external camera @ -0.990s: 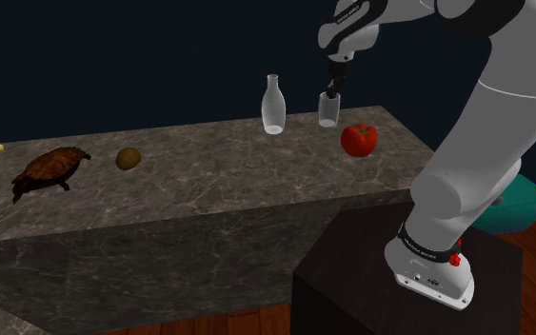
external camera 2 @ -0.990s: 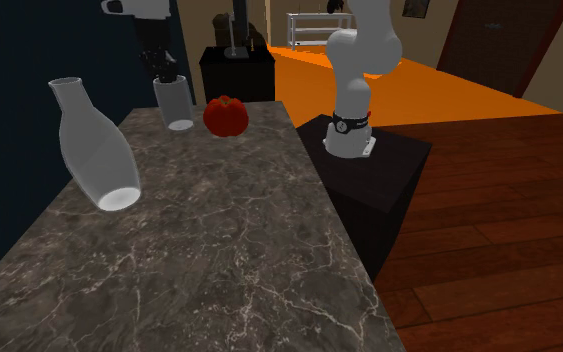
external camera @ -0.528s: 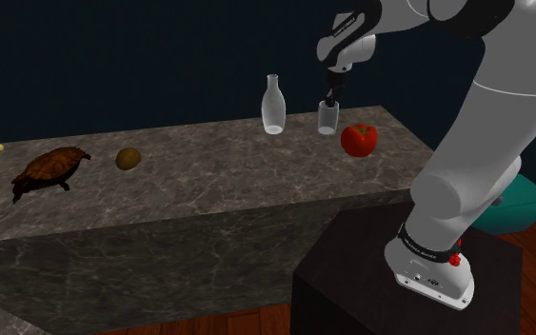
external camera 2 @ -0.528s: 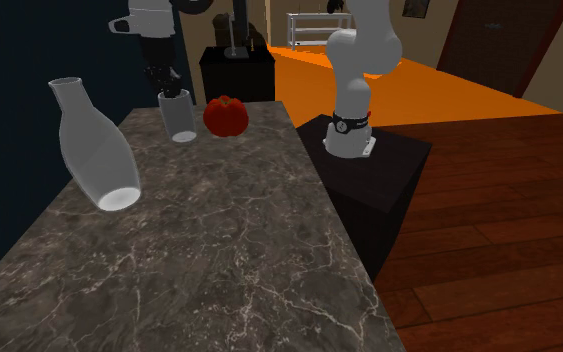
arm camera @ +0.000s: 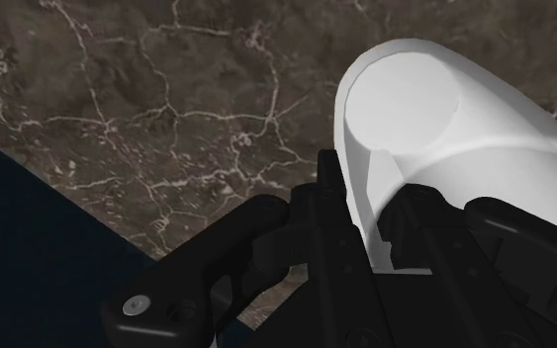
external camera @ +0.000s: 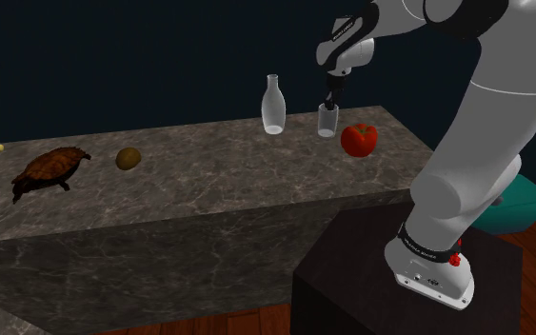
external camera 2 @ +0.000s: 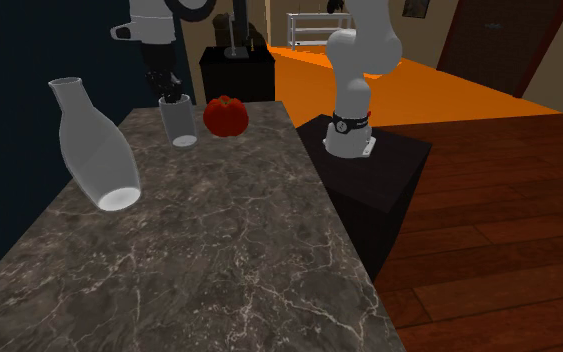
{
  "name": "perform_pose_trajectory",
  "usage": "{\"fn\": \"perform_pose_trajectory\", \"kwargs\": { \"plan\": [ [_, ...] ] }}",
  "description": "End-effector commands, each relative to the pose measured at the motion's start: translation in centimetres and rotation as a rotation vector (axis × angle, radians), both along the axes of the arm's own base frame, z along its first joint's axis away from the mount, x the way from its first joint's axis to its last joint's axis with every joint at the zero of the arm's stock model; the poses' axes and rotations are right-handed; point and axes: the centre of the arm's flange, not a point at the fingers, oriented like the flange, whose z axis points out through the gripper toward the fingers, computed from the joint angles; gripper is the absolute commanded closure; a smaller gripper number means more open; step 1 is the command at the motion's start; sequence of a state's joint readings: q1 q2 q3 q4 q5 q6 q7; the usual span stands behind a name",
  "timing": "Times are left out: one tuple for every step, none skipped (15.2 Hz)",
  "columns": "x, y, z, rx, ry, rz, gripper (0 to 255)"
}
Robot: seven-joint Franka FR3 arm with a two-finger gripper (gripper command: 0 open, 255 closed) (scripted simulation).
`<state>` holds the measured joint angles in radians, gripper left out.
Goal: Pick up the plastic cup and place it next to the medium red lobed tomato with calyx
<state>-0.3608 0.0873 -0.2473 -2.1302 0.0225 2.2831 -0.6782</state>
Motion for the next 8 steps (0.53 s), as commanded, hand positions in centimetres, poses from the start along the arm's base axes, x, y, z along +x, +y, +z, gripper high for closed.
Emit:
{"fn": "perform_pose_trajectory", "kwargs": {
  "plan": [
    [0.0, 0.0, 0.0, 0.0, 0.0, 0.0, 255],
    [0.0, 0.0, 0.0, 0.0, 0.0, 0.0, 0],
    [0.0, 0.0, 0.0, 0.0, 0.0, 0.0, 0],
    [0.0, 0.0, 0.0, 0.0, 0.0, 0.0, 0],
    [0.0, 0.0, 0.0, 0.0, 0.0, 0.0, 0],
    [0.0, 0.0, 0.0, 0.0, 0.0, 0.0, 0],
    [0.0, 0.0, 0.0, 0.0, 0.0, 0.0, 0],
    [-0.1, 0.1, 1.3, 0.0, 0.0, 0.0, 0]
  ]
}}
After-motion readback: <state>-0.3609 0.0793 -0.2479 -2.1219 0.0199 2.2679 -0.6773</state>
